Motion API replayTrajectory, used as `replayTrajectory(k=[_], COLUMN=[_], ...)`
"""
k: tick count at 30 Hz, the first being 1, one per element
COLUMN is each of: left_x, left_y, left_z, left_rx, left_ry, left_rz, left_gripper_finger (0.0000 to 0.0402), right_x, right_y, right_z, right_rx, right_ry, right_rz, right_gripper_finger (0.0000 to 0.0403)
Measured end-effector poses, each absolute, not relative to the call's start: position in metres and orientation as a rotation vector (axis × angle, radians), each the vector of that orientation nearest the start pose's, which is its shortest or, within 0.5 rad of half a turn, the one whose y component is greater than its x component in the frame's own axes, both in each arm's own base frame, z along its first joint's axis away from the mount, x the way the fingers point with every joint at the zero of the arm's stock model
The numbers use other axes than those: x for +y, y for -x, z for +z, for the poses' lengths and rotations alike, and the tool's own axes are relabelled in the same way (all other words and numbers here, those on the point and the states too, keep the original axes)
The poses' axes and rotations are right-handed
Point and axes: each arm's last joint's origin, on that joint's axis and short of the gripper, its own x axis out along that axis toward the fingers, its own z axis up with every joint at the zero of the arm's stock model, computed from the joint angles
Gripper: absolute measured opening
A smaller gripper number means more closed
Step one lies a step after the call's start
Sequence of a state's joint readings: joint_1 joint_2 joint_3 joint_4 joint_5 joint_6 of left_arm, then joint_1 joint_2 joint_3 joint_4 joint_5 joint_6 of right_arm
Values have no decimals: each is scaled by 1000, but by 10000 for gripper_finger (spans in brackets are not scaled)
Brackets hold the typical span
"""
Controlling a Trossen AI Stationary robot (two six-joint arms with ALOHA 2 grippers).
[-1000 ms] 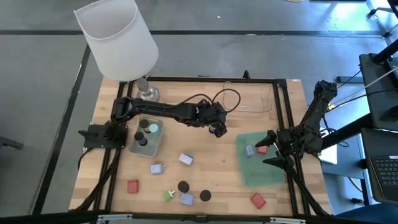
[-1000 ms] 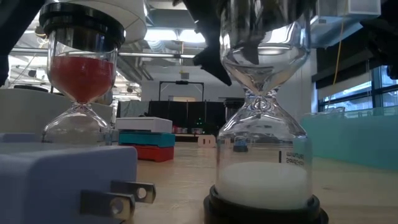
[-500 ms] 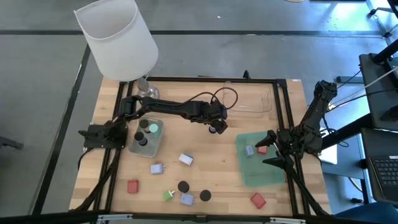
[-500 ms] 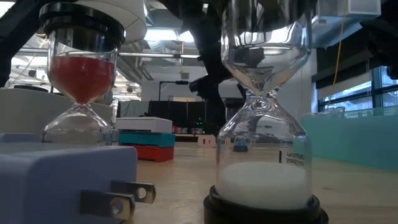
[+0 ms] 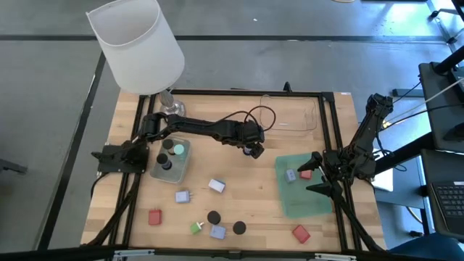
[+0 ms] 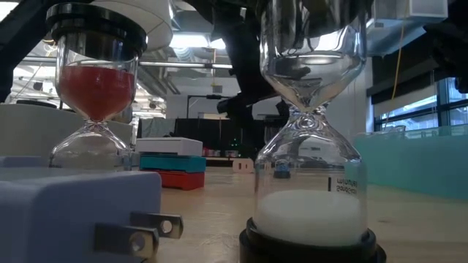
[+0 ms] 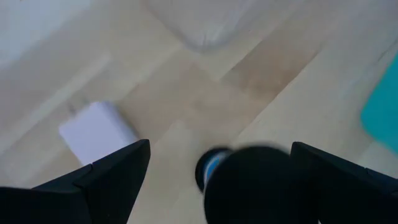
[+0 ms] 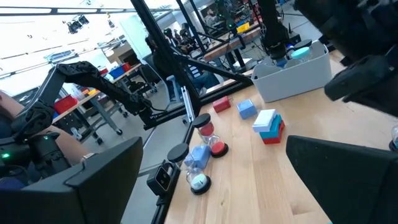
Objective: Pick & Place Office items
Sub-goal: Put the blue hourglass into the gray bin
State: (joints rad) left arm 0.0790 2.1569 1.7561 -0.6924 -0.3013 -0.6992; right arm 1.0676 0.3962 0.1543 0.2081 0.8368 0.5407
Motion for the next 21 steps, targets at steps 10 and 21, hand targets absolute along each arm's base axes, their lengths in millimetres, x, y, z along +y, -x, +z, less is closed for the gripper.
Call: replayTrajectory(k=[10, 21], left_x=[44, 41], left_y=[-457, -457], left_z=[197, 197], left_rx=[917, 921], left_ry=[516, 525], left_rz=[710, 695], left_gripper_finger=[348, 219], right_x=[91, 91], right_y=[-75, -75], right_z=[202, 202], right_rx=[82, 81], right_ry=[-511, -511], right_rz=[219, 220], right_gripper_finger=[400, 400])
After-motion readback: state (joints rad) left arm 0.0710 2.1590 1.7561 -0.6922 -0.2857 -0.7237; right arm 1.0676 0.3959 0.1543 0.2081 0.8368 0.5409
